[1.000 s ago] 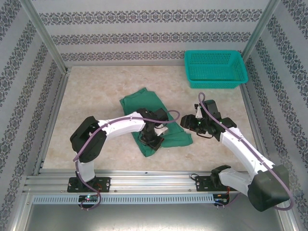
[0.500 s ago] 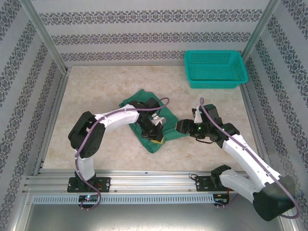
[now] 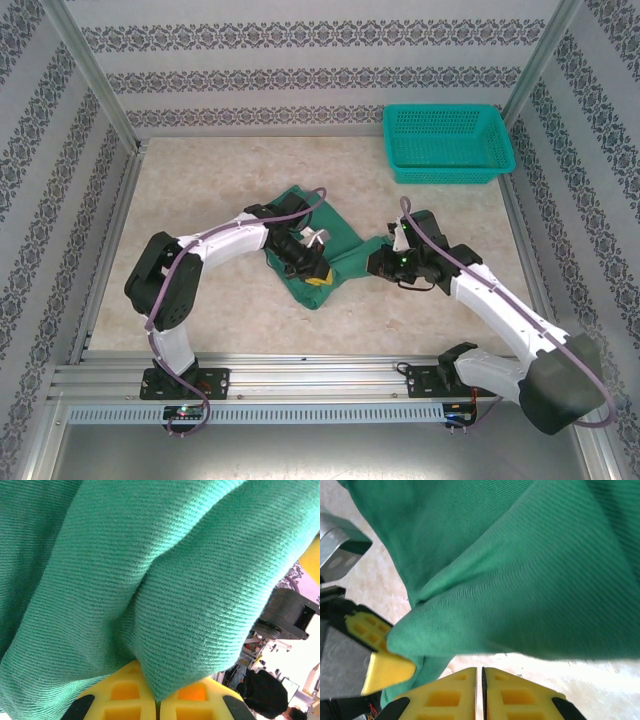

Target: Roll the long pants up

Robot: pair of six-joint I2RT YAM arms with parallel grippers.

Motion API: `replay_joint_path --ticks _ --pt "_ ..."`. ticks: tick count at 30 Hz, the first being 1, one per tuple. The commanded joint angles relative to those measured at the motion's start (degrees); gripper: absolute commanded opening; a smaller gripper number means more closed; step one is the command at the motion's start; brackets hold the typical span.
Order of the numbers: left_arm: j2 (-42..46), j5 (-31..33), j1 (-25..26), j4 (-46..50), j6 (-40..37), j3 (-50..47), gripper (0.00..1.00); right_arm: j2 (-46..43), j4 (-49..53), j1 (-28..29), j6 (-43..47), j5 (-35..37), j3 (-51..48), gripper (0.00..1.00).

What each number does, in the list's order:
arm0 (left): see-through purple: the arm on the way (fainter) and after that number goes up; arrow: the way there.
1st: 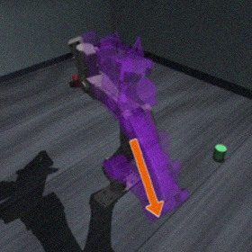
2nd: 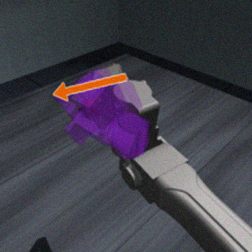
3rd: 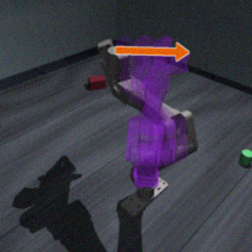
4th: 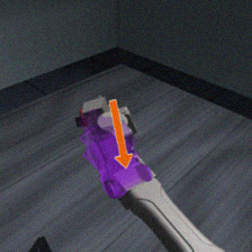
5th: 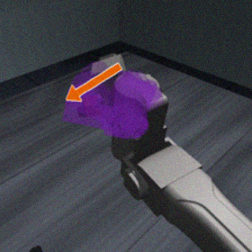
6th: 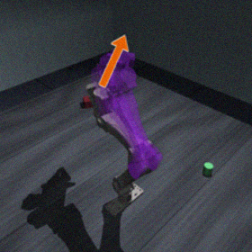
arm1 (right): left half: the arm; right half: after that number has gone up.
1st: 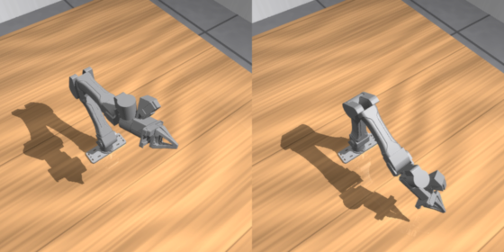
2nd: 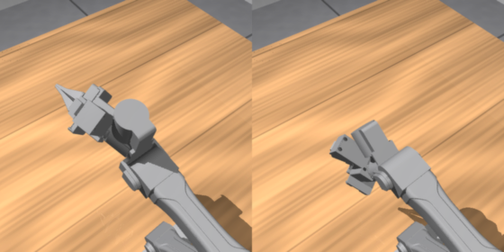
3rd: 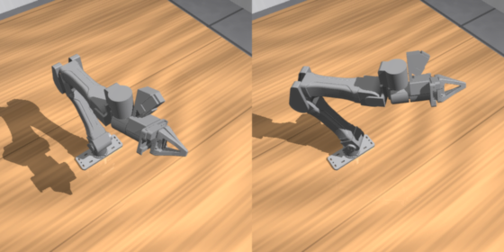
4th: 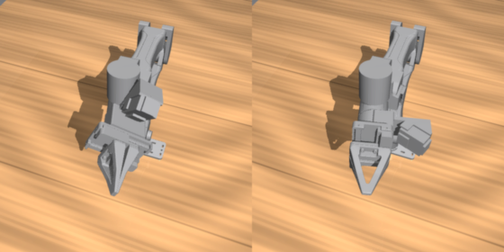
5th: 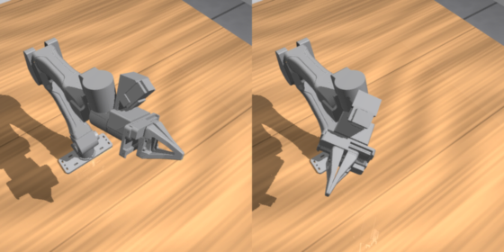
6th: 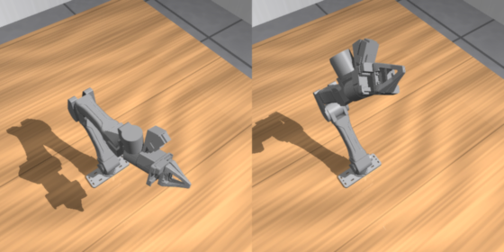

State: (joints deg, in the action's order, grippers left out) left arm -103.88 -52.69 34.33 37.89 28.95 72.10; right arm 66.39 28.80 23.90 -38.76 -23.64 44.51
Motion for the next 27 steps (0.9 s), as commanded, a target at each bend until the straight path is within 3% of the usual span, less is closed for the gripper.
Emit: replay_joint_path --ticks 1,11,14,20,24,27 --pt "-1.2 -2.8 -0.5 0.5 -3.3 1.4 0.00 4.6 -3.1 0.7 1.2 -0.1 2.5 0.15" --pt "-1.8 4.4 -0.7 10.7 -12.3 2.8 0.04 20.3 -7.4 0.2 4.3 -0.2 10.3 0.13" --pt "-2.0 11.1 -0.7 14.0 -14.2 3.2 0.08 25.1 -8.4 0.2 4.7 -0.8 12.8 0.13" --pt "-0.3 33.2 -0.7 15.9 -15.3 3.5 0.15 32.7 -10.6 0.2 4.9 -2.1 15.7 0.12" --pt "0.9 41.7 -0.6 14.3 -15.7 3.2 0.21 36.4 -11.9 0.4 4.8 -2.7 17.0 0.10" --pt "1.0 44.3 -0.5 13.8 -16.2 3.7 0.25 38.6 -12.9 0.5 4.6 -2.7 17.7 0.09"
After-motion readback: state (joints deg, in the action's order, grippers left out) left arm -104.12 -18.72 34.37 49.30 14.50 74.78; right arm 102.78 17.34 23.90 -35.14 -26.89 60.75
